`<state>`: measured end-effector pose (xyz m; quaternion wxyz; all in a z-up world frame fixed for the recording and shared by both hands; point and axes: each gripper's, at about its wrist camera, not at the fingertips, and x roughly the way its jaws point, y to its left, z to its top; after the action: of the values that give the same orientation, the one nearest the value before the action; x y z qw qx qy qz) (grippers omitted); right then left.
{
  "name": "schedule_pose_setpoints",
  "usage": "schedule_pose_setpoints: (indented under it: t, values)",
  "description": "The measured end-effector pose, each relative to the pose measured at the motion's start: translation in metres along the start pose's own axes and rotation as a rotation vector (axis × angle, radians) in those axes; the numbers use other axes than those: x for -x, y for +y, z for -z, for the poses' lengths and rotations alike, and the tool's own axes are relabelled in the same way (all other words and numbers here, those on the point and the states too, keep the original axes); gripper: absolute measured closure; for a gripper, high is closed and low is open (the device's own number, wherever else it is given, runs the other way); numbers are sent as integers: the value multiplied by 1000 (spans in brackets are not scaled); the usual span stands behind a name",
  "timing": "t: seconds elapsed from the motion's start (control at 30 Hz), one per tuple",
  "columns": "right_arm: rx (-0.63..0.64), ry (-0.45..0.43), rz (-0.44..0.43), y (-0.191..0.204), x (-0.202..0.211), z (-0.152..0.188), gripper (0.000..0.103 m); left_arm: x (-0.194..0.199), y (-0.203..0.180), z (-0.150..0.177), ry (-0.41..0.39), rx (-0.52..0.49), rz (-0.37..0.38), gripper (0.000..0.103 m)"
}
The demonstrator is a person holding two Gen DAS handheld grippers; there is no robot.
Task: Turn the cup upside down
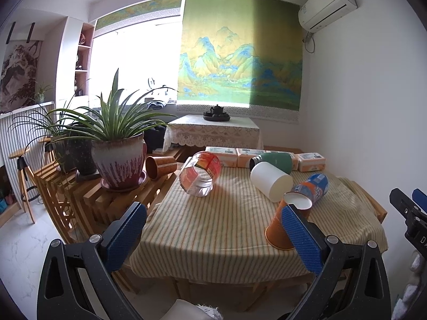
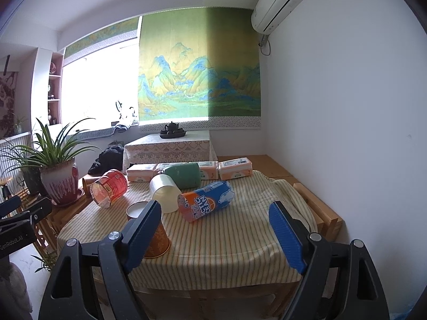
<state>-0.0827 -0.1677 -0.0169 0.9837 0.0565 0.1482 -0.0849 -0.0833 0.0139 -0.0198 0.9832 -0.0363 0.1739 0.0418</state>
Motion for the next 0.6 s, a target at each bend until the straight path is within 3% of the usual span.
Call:
schedule_pose_setpoints:
  t: [0.6]
  values:
    - [7,3,-9,1,-2,0,23,-2,-3,-1,-4,0,5,1]
